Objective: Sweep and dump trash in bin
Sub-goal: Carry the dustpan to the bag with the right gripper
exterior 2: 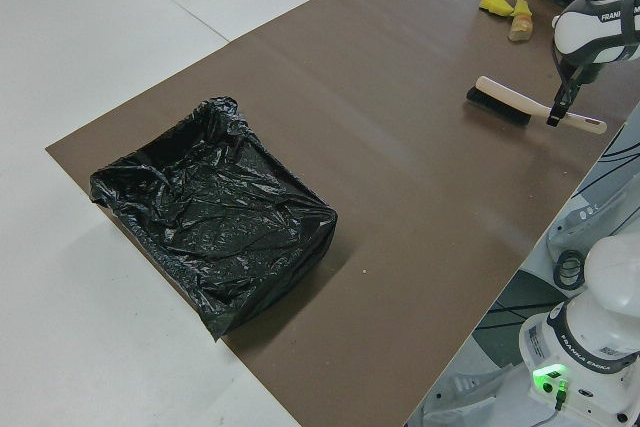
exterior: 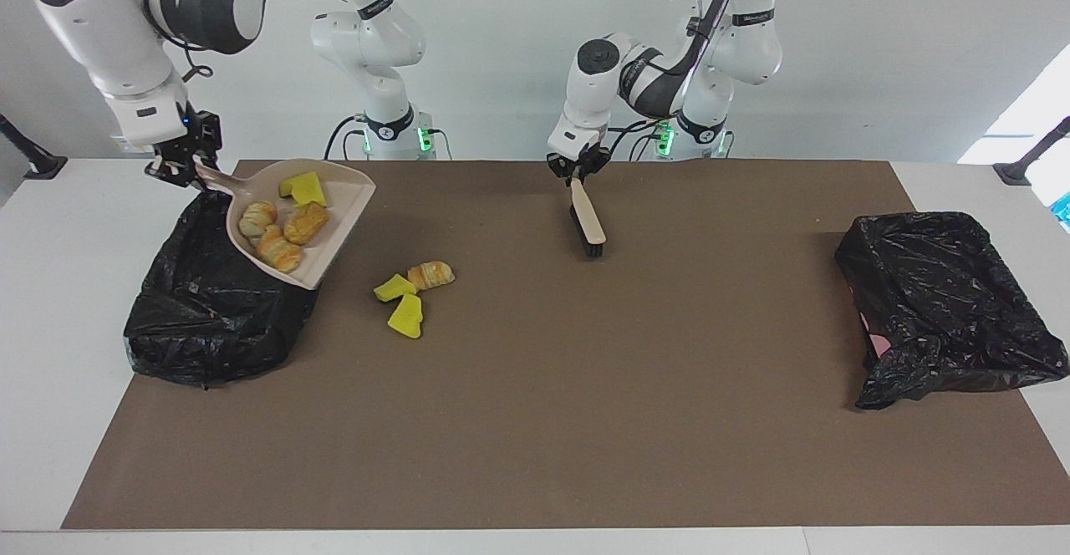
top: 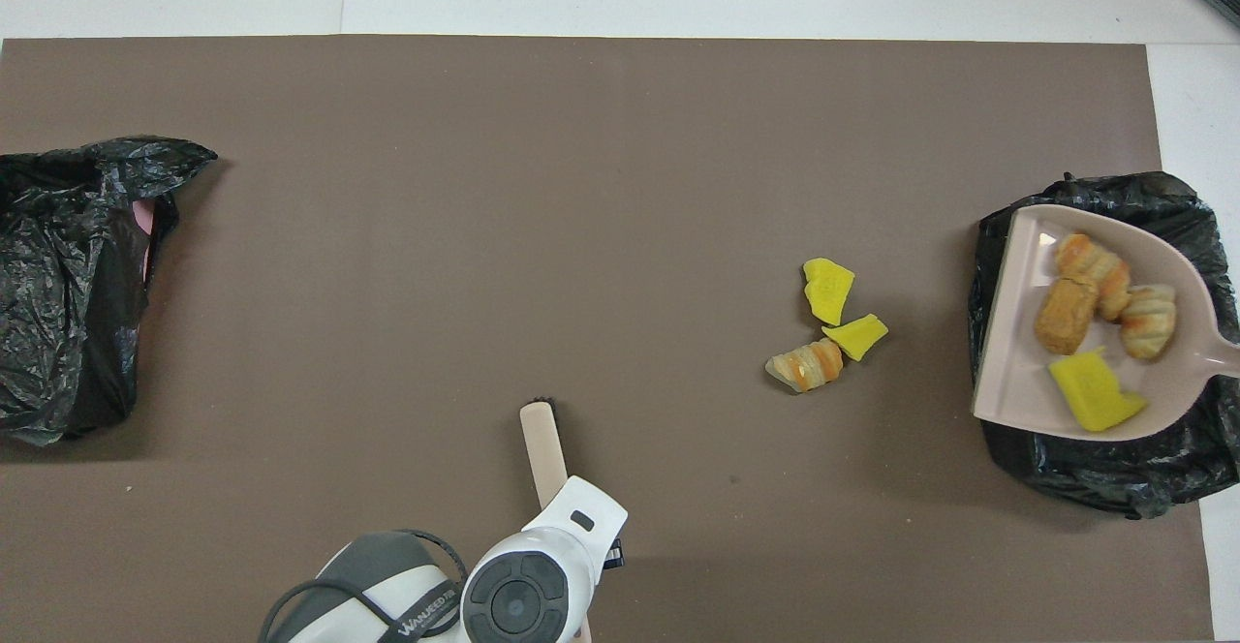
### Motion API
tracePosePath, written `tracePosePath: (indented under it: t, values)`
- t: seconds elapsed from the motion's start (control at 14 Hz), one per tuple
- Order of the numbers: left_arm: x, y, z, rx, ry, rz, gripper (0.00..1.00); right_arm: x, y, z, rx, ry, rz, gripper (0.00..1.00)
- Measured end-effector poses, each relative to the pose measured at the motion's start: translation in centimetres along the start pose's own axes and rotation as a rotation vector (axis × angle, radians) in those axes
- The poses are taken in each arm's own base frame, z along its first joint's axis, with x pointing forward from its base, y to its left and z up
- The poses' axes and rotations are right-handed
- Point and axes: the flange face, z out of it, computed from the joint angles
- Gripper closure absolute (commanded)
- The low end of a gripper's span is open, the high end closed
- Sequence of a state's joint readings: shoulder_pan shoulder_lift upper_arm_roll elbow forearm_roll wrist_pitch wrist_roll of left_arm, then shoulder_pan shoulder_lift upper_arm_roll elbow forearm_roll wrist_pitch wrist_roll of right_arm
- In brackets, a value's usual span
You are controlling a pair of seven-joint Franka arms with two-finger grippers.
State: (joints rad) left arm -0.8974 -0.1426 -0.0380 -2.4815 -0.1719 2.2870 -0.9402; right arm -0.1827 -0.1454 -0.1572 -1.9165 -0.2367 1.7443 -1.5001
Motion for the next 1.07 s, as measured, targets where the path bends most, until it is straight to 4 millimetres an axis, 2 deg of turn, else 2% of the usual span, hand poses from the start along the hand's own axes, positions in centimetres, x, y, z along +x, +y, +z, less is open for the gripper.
tracePosePath:
  t: [0.07,0.14,0.21,0.29,0.43,0.57,0.86,1.07]
  values:
    - [-0.1,0.0,0.2,0.003,-0.002,0.001,1.0,-2.1,0.4,0.0,-0.029,-0.044,0.004,1.0]
    - [-0.3,0.0,0.5,0.01,-0.005,0.005,0.92,-3.5,0.6,0.0,-0.054,-0.096,-0.003,1.0]
    - [-0.5,0.1,0.8,0.016,-0.009,0.01,0.59,-4.2,0.9,-0.2,-0.074,-0.165,-0.023,1.0]
    - [-0.5,0.2,0.9,0.018,-0.01,0.011,0.01,-4.3,1.3,-0.2,-0.098,-0.23,-0.049,1.0]
    - [-0.1,0.0,0.9,0.017,-0.011,0.002,0.0,-3.6,2.0,0.5,-0.14,-0.323,-0.112,1.0]
    - [1.6,-0.5,0.3,0.004,-0.008,-0.03,0.0,-2.9,2.3,1.1,-0.153,-0.391,-0.162,1.0]
    - [8.0,-2.7,-3.1,-0.056,0.027,-0.06,0.0,-1.0,2.6,1.9,-0.18,-0.509,-0.325,1.0]
    - [11.8,-4.2,-5.3,-0.061,0.088,-0.083,0.0,0.4,2.9,1.8,-0.208,-0.581,-0.447,1.0]
